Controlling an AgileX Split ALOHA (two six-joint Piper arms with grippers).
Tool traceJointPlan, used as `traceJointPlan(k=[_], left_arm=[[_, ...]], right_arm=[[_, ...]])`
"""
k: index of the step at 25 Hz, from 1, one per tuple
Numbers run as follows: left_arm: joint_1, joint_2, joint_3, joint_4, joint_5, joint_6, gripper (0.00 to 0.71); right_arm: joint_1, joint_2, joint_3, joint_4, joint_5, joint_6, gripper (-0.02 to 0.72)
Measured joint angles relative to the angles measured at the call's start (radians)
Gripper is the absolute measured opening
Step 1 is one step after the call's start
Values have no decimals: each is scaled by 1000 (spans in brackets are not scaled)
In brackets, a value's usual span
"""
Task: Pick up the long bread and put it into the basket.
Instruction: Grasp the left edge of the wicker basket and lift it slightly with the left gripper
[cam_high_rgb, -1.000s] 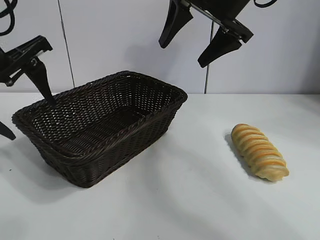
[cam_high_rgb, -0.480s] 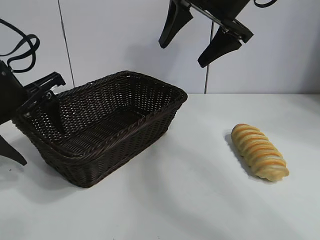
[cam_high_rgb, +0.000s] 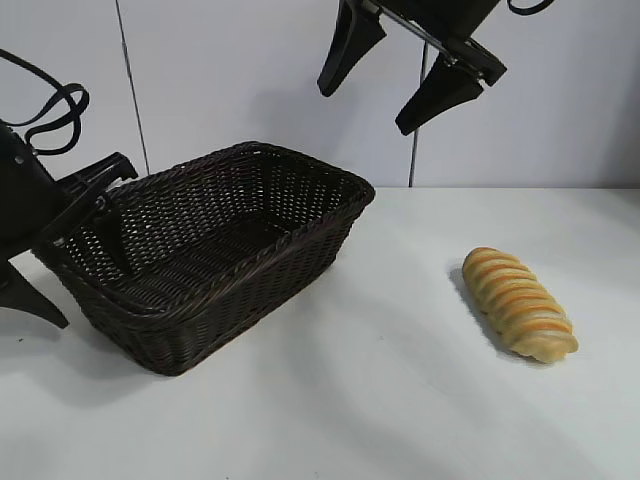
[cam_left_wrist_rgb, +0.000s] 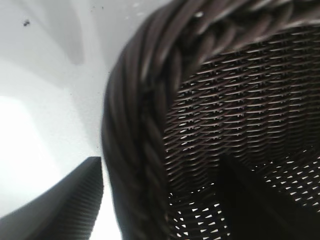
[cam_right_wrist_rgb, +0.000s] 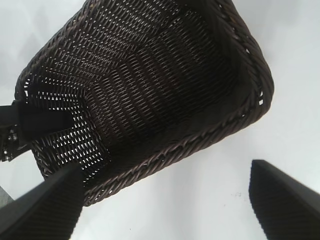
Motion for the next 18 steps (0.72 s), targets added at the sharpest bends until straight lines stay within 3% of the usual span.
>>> traceJointPlan(k=[3, 11, 18], left_arm=[[-1, 0, 0, 0, 0, 0, 276], [-1, 0, 0, 0, 0, -23, 146], [-1, 0, 0, -7, -4, -40, 99]], right_arm=[[0, 0, 0, 0, 0, 0, 643], [0, 0, 0, 0, 0, 0, 643], [0, 0, 0, 0, 0, 0, 643]])
